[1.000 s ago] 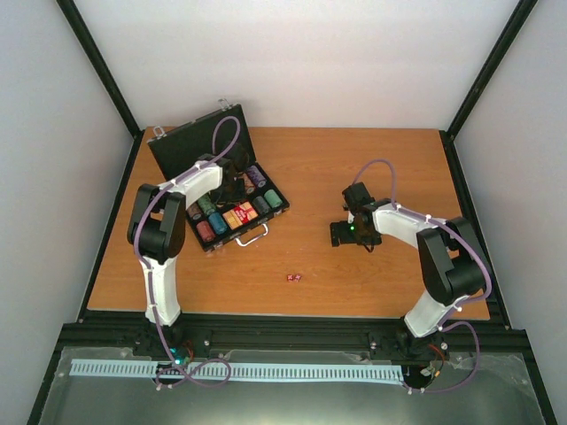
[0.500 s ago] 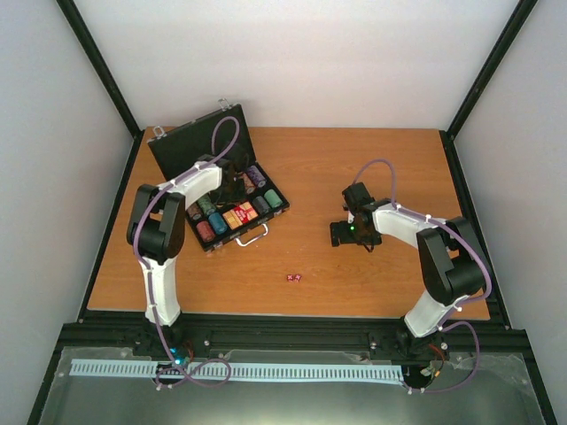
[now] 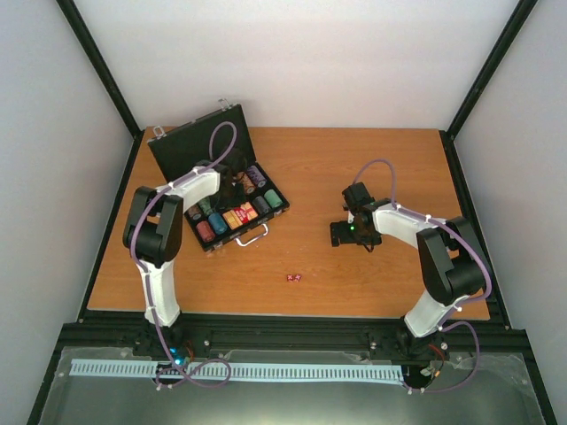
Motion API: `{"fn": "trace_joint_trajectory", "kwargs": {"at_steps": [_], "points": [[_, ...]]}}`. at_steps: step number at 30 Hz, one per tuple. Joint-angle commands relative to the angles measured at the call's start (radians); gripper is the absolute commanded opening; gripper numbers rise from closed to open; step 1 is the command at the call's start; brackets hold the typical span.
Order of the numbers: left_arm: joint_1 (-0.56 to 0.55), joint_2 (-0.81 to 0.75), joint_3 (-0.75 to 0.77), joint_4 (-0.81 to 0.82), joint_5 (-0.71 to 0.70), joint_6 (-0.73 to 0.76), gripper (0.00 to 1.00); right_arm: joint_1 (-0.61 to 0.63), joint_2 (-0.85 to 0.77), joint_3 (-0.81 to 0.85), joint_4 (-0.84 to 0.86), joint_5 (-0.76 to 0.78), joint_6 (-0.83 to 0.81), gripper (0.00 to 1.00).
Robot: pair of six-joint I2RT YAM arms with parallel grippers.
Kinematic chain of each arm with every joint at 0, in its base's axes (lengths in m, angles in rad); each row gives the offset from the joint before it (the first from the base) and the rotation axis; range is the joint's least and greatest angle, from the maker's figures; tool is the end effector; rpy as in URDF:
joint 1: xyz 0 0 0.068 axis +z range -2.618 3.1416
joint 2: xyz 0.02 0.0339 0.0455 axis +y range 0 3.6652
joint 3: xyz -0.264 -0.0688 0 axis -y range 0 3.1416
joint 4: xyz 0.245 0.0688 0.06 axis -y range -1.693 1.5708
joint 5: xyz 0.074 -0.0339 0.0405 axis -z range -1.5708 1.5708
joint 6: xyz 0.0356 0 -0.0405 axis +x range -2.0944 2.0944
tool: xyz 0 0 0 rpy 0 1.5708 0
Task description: Pack up texas hold em set
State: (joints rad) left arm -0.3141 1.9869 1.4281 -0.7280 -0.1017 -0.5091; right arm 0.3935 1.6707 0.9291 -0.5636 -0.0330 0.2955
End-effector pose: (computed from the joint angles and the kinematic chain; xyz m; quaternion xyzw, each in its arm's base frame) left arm 0.3786 -0.1192 0.1709 -0.1034 0.9833 -0.0104 0.1497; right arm 0.2732 0.1147 0.1492 -0.0507 0.9898 0.0601 0.1191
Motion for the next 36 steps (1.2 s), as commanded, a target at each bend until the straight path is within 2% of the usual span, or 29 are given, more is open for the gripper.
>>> {"fn": "trace_joint_trajectory", "kwargs": {"at_steps": [1, 8, 14, 19, 27, 34, 36], "points": [[0.014, 0.006, -0.024, -0.013, 0.01, -0.029, 0.24, 0.001, 0.033, -0.028, 0.003, -0.026, 0.002, 1.0], [0.013, 0.057, 0.047, -0.003, 0.038, -0.033, 0.32, 0.001, 0.035, -0.024, 0.002, -0.027, 0.001, 1.0], [0.012, 0.075, 0.101, -0.002, 0.071, -0.045, 0.34, 0.001, 0.033, -0.026, 0.001, -0.025, 0.001, 1.0], [0.01, 0.075, 0.112, -0.001, 0.087, -0.043, 0.43, 0.0, 0.038, -0.024, 0.004, -0.025, -0.001, 1.0], [0.01, 0.012, 0.074, -0.048, 0.03, -0.01, 0.66, 0.001, 0.042, -0.024, 0.008, -0.03, 0.001, 1.0], [0.01, -0.091, 0.03, -0.089, 0.002, 0.01, 0.77, 0.0, 0.045, -0.021, 0.008, -0.035, 0.001, 1.0], [0.007, -0.134, 0.021, -0.106, 0.012, 0.014, 0.77, 0.001, 0.043, -0.022, 0.007, -0.035, 0.0, 1.0]]}}
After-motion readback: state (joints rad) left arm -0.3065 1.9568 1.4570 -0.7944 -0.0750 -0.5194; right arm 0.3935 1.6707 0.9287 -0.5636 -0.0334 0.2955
